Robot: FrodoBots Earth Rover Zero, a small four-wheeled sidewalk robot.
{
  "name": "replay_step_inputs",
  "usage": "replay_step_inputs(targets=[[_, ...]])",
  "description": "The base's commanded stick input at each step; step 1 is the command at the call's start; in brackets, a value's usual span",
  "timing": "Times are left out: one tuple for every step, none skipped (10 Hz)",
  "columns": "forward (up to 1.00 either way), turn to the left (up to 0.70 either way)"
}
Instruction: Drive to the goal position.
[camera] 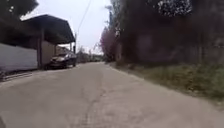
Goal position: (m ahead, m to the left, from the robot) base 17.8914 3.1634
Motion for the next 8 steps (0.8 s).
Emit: replay_step_inputs(targets=[[1.0, 0.0], [1.0, 0.0], [1.0, 0.0], [1.0, 0.0], [1.0, 0.0], [1.0, 0.0], [1.0, 0.0], [1.0, 0.0]])
